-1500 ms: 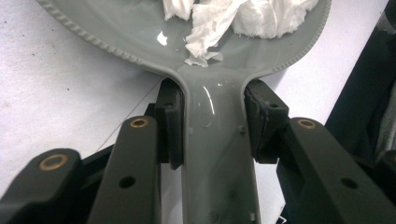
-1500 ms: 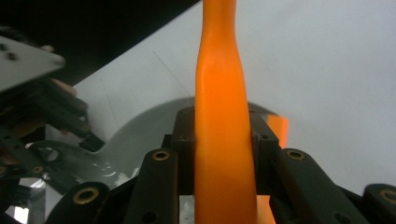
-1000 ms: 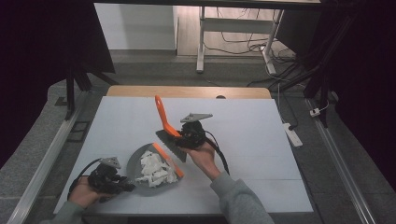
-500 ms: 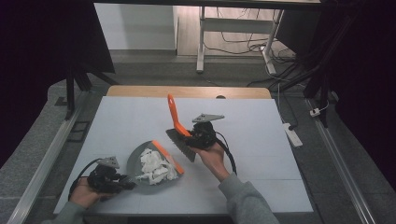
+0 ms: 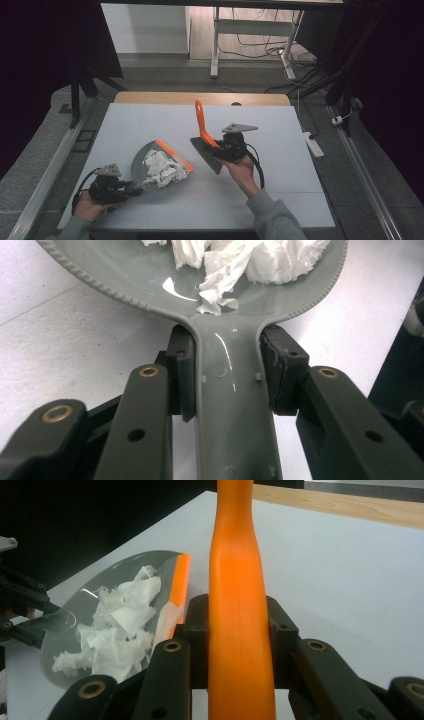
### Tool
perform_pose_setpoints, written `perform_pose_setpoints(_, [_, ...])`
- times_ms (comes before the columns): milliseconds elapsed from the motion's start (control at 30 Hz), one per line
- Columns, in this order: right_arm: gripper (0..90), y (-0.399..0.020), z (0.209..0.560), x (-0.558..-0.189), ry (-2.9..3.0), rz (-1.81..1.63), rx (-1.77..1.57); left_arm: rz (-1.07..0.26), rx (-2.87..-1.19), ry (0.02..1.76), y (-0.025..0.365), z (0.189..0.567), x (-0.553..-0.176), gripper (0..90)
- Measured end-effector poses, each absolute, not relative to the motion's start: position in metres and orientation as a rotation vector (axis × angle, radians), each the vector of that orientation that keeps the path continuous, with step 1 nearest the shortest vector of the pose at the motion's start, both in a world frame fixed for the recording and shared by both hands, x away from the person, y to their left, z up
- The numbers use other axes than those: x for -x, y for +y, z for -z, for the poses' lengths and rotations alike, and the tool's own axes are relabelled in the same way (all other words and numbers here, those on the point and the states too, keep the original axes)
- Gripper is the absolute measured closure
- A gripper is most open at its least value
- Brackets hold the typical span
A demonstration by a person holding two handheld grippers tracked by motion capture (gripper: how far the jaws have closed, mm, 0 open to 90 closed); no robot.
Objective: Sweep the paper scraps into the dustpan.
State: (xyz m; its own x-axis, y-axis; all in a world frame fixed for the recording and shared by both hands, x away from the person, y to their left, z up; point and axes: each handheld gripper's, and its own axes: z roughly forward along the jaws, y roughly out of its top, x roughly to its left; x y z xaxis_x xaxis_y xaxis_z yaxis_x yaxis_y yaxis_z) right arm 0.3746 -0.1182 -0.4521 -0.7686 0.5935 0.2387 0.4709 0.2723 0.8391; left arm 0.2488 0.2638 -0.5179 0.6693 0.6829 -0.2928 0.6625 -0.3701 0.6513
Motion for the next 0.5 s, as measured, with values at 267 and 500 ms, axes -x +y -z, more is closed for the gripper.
perform_pose_setpoints(267, [70.2,-0.144,0.455,-0.370,2.396,-1.507,-1.032,-0.063,-2.058,1.074,0.262,0.514,-0.247,62.1])
perform_pose_setpoints(500, [70.2,-0.168,0.458,-0.365,2.385,-1.498,-1.050,-0.075,-2.036,1.086,0.260,0.512,-0.246,62.1])
